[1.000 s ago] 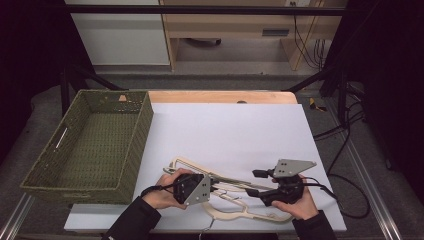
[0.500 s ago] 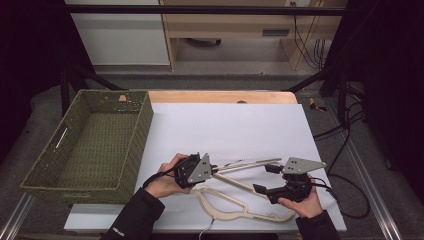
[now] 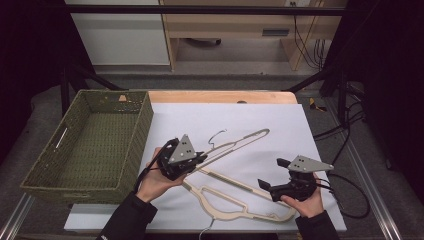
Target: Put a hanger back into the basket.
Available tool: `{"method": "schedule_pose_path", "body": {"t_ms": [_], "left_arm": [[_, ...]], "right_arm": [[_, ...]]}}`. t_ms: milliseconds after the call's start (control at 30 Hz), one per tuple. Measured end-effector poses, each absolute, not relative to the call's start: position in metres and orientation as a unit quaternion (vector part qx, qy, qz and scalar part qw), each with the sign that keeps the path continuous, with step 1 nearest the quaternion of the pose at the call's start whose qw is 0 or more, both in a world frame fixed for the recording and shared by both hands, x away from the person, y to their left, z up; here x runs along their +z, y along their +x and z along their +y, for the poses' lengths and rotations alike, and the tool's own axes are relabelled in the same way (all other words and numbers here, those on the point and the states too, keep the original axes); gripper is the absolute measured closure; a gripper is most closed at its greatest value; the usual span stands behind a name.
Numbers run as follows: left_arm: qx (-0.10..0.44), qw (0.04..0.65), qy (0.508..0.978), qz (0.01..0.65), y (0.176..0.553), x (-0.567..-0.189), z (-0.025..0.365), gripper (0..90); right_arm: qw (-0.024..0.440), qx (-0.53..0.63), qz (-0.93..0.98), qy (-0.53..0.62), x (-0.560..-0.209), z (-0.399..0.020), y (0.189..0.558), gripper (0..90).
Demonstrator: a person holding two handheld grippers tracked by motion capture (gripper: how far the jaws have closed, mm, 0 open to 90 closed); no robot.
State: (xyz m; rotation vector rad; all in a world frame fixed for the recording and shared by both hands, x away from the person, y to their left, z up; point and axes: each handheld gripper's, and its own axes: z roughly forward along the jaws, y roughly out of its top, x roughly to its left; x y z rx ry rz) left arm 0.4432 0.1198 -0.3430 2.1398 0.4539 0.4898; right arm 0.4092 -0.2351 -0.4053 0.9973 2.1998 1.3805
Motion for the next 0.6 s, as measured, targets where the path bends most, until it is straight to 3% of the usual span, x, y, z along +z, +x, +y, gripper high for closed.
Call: {"method": "schedule_pose_path", "body": {"t_ms": [600], "left_arm": [[0.239,0.481,0.802,0.260,0.437,-0.261,0.199,86.2]], "right_arm": [[0.199,0.502,0.746,0.389,-0.407,-0.256,0.413,3.4]]}}
